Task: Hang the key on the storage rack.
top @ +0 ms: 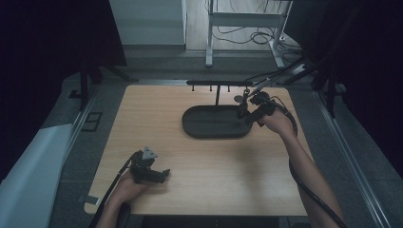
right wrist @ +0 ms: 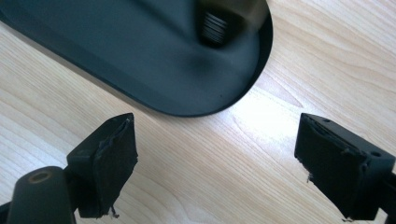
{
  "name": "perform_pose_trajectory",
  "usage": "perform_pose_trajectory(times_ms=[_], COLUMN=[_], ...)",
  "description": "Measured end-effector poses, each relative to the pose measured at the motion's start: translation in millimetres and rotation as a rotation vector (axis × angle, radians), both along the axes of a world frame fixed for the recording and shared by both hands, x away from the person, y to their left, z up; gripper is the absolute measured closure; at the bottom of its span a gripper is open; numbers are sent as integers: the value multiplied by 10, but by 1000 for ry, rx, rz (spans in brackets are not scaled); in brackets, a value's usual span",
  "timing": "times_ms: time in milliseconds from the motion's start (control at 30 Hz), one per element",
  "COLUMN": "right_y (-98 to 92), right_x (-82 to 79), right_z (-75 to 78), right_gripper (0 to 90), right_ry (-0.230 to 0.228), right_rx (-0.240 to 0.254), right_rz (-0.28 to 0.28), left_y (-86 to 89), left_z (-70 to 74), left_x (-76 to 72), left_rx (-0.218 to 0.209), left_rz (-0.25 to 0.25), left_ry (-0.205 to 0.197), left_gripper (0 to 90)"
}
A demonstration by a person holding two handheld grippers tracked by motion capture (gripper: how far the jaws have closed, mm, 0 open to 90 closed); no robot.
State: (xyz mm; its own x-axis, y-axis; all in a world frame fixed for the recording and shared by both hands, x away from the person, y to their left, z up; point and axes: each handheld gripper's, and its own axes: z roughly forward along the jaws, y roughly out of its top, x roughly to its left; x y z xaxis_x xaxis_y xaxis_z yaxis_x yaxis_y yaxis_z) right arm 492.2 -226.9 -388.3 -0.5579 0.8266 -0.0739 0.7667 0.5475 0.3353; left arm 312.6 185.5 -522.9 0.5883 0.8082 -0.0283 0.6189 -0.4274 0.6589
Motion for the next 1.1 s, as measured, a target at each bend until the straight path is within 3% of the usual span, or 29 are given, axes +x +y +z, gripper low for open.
perform_pose_trajectory(times_ms=[633, 1100], right_y=[-116, -176], right_x=[-181, -454], right_z=[31, -6], right_gripper=[135, 135], right_ry=[-7, -1], right_rx=[1, 16], right_rz=[24, 64], left_y=[-4, -3], left_z=[-2, 0], left_x=[-1, -1], left_rx=[-5, -4], left_rz=[4, 3], left_ry=[-1, 0], left_gripper=[0, 0])
